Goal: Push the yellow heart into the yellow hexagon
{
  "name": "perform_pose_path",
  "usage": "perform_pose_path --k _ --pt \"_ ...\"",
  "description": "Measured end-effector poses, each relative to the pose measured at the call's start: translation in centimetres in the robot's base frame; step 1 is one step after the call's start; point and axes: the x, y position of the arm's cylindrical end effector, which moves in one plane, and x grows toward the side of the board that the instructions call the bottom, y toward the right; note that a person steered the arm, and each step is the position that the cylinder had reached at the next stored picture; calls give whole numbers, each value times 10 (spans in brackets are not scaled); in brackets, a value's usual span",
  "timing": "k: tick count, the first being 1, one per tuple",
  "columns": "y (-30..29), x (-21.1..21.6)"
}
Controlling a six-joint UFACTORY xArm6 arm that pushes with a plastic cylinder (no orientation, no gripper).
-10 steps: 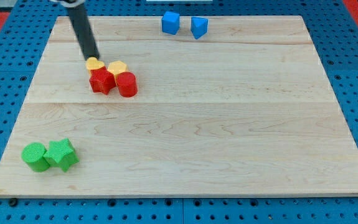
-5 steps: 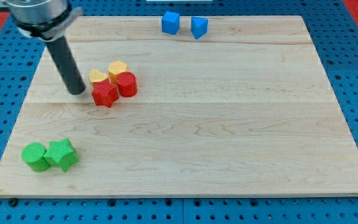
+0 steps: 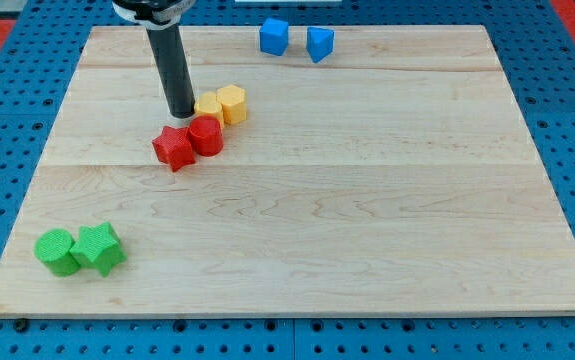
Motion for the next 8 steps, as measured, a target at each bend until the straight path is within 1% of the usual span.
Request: perform_pose_path --k 2,3,6,8 --pt "53 -23" --pt "68 -23" --pt "75 -28" --pt "93 -38"
